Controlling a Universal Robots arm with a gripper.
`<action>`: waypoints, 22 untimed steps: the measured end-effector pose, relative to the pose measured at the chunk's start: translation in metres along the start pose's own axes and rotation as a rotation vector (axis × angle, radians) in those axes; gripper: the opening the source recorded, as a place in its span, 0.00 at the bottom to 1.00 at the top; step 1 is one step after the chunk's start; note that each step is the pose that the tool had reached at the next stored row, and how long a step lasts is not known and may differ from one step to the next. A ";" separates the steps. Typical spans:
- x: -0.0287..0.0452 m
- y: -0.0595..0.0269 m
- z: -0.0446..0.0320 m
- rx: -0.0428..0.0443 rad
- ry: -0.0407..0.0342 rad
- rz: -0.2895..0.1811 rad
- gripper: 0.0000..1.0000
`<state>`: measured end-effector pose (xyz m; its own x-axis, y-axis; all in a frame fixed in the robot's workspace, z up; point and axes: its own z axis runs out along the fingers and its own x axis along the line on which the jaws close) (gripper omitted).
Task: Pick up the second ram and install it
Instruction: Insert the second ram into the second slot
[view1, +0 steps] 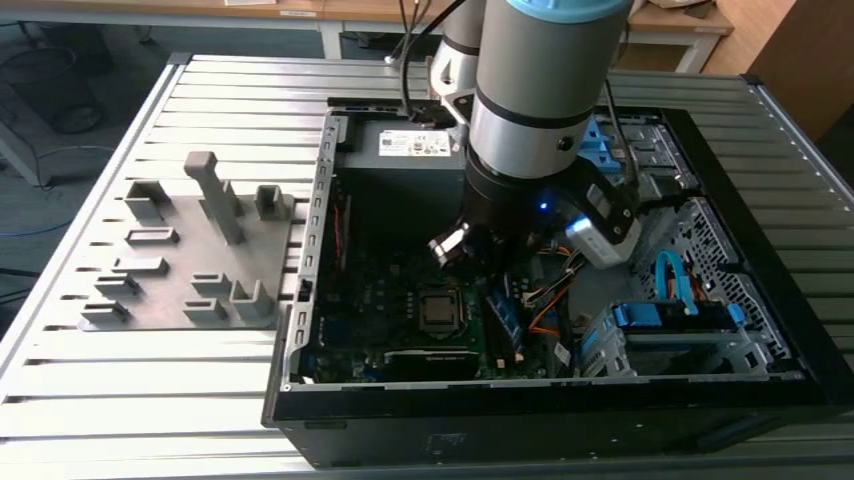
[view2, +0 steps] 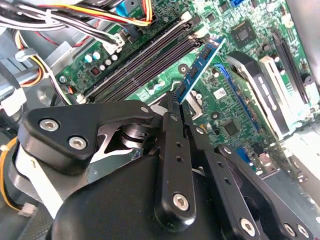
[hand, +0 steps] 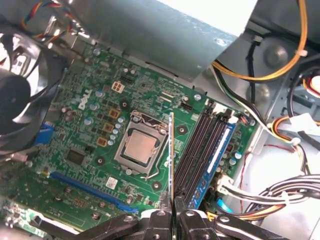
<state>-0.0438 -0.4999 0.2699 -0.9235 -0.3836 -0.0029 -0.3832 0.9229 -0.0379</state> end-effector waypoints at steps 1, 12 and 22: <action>0.0000 0.0000 0.0001 0.0000 0.0004 0.011 0.14; 0.0000 0.0000 0.0009 0.0003 0.0048 0.128 0.14; 0.0000 0.0001 0.0022 0.0008 0.0093 0.244 0.14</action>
<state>-0.0437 -0.4999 0.2676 -0.9889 -0.1486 -0.0029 -0.1484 0.9882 -0.0380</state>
